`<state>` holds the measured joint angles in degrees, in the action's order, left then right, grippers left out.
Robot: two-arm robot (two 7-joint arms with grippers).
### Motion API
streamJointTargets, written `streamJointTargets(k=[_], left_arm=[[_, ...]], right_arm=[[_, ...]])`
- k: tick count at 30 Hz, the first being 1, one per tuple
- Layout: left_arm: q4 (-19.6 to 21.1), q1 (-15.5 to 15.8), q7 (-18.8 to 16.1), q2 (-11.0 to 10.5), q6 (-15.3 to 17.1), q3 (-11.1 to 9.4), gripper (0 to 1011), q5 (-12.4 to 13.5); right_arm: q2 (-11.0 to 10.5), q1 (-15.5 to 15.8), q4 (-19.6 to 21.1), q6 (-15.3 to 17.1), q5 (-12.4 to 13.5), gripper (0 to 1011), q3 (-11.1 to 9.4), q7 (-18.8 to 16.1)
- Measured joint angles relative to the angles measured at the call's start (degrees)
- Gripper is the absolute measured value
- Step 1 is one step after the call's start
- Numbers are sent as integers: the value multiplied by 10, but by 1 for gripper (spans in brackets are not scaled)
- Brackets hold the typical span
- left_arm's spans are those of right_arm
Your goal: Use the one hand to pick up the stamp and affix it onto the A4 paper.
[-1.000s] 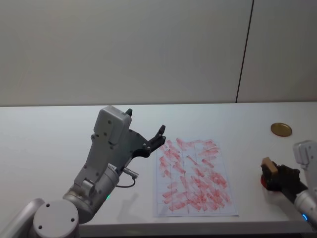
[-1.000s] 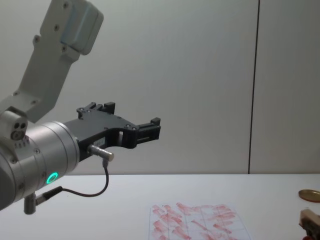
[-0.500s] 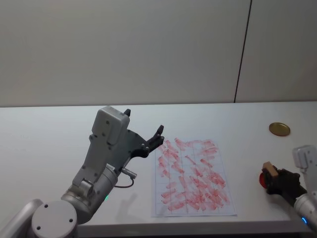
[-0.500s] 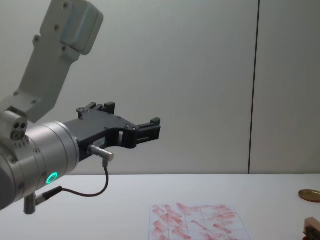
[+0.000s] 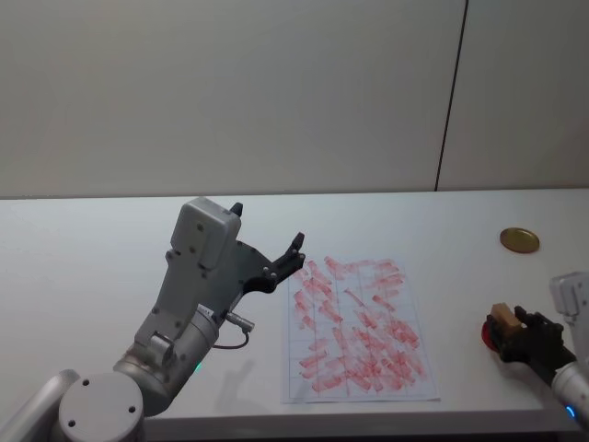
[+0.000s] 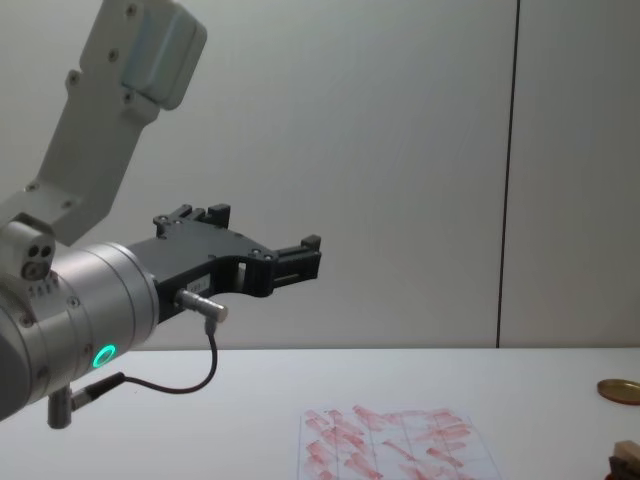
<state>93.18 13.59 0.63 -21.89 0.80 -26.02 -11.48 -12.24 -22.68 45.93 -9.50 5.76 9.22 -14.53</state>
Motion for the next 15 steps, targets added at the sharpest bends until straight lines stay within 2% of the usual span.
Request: streamJointTargets(k=[3,4,6,12,13,15], left_arm=[[0,0,0,0,0,0,993,0],[0,0,0,0,0,0,993,0],[0,0,0,0,0,0,993,0],[0,0,0,0,0,0,993,0],[0,0,0,0,0,0,993,0],[0,0,0,0,0,0,993,0]], right_arm=[[-1,2,2,1,1,545,-1,0],[-1,2,3,1,1,603,-1,0],[-1,3,4,2,2,638,-2,0],[-3,8,15,3,4,855,-3,-2],[-3,10,18,3,5,855,-4,-2],[-4,14,27,4,6,939,-5,-4]])
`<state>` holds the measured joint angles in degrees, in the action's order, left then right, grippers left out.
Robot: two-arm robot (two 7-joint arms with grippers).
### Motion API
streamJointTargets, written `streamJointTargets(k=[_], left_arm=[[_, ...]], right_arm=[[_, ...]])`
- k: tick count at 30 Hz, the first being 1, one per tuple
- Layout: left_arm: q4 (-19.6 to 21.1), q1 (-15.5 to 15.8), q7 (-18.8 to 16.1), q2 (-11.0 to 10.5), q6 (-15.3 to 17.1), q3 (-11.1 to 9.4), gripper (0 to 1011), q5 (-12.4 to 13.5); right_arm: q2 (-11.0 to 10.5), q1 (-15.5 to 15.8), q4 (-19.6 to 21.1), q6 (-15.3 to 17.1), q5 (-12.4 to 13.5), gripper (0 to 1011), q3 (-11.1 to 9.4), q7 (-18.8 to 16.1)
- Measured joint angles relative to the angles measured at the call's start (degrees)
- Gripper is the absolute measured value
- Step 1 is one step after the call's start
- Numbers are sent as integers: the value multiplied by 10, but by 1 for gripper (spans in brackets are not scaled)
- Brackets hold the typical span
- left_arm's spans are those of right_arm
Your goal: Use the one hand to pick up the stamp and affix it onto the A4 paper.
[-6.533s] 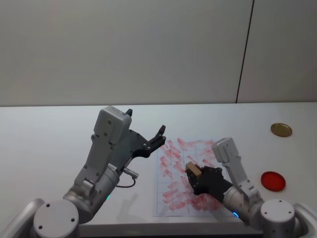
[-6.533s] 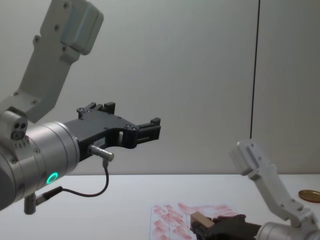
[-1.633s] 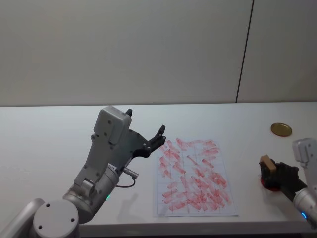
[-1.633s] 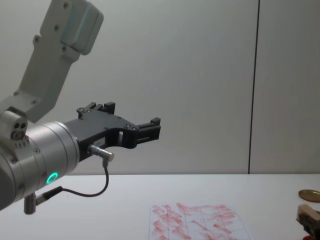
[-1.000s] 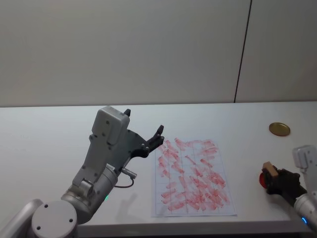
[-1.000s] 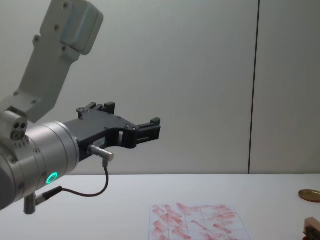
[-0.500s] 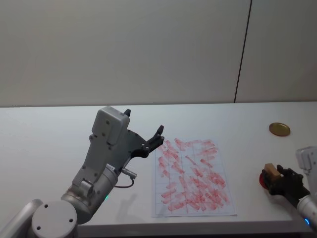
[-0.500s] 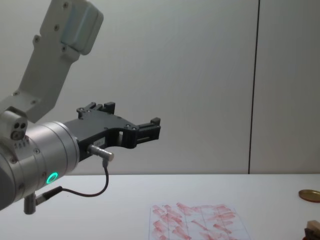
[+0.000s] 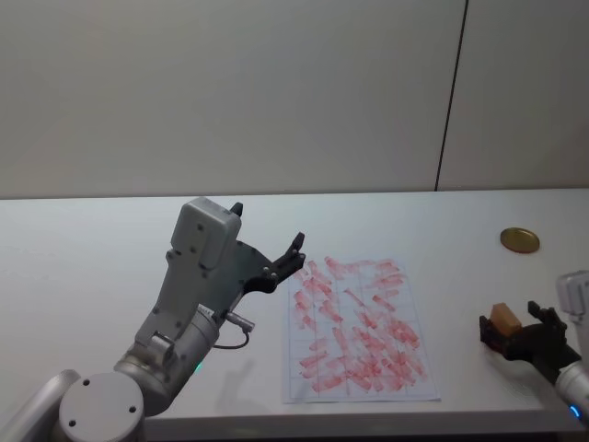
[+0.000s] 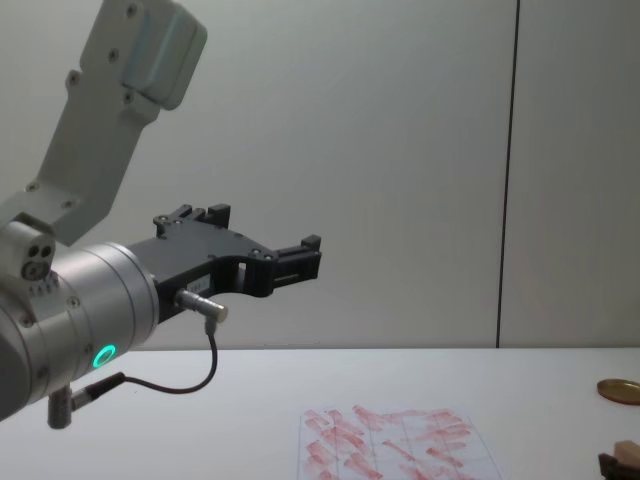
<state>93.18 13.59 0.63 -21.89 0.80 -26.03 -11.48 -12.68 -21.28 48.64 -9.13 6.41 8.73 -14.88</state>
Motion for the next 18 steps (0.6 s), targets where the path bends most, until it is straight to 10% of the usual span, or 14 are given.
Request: streamJointTargets(k=[18], left_arm=[[0,0,0,0,0,0,993,0]], right_arm=[[-13,47,96,17,19,1001,-9,-7]])
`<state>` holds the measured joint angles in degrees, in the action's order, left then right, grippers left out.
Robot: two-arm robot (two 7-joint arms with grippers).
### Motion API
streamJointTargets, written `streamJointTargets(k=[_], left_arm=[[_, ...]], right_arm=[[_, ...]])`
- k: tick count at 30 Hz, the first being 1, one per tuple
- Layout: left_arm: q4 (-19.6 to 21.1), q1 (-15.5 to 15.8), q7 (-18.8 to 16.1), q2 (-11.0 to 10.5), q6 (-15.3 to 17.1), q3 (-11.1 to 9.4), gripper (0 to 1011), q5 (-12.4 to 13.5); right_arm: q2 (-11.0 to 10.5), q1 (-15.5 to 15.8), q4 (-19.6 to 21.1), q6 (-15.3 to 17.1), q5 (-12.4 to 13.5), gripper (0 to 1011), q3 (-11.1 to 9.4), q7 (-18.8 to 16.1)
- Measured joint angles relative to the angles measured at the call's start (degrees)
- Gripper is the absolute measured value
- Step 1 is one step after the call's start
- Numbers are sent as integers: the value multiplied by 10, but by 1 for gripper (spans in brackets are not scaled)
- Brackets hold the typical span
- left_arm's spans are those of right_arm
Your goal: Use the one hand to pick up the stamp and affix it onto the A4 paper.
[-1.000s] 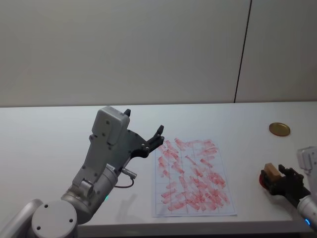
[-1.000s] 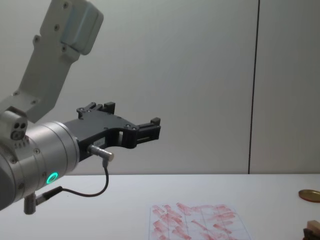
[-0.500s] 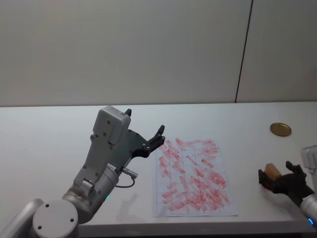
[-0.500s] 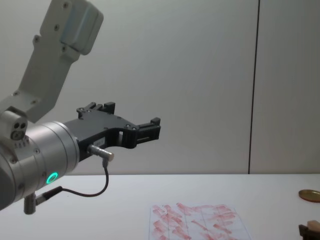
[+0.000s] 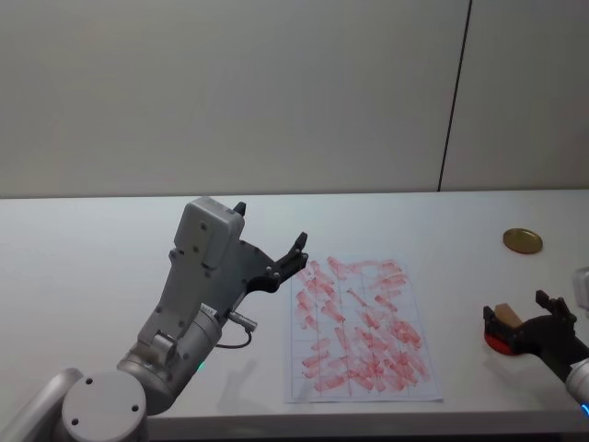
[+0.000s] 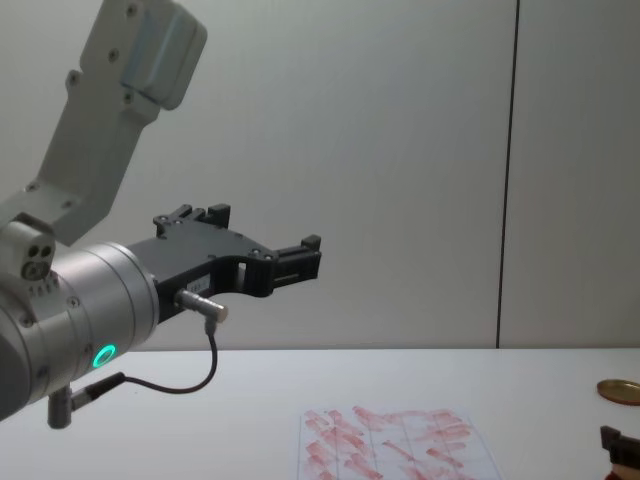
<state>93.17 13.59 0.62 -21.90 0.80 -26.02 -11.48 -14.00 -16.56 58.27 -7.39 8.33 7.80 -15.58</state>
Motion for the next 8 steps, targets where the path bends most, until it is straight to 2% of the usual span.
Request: streamJointTargets(k=[8], left_arm=[[0,0,0,0,0,0,993,0]], right_arm=[[-2,9,18,4,3,1001,-2,-1]])
